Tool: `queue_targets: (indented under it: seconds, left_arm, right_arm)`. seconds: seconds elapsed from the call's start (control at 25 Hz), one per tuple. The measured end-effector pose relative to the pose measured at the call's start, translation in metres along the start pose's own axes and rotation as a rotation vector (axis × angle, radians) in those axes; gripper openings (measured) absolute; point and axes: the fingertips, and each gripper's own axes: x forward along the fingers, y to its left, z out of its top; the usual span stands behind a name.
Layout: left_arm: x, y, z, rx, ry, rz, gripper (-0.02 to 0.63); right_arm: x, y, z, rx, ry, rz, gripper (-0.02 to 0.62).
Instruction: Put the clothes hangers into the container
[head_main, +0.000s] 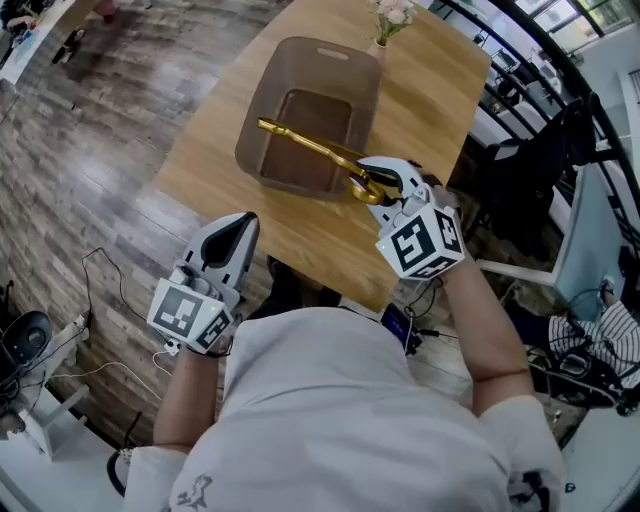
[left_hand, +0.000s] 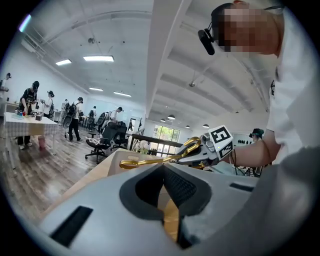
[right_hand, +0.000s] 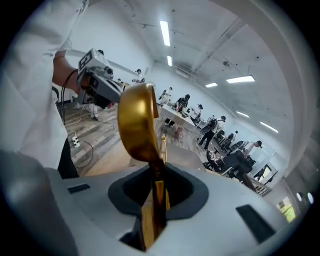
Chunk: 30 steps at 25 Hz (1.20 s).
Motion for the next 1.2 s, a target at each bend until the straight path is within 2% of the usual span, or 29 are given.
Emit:
queue_targets:
  seconds: [0.24, 0.44, 0.84, 1.2]
  left_arm:
    - [0.01, 0.04, 0.006, -0.016, -0.006, -0.015, 0.006]
    - [0.016, 0.059, 0.008, -0.03, -0.005, -0.036, 0.006]
    - [0.029, 0.086, 0.012, -0.05, 0.0, -0.066, 0.006]
    - [0.027, 0.111, 0.011, -0.067, 0.003, -0.058, 0.006]
  right_arm:
    - [0.057, -0.001, -0.016, -0.18, 0.171, 0.076, 0.069]
    - [0.088, -0.003, -0.031, -0.334, 0.305, 0.101, 0.069]
    - [0.134, -0.011, -0.057, -0.484, 0.489, 0.134, 0.069]
    - [0.187, 0.001, -0.073, -0.624, 0.573, 0.188, 0.069]
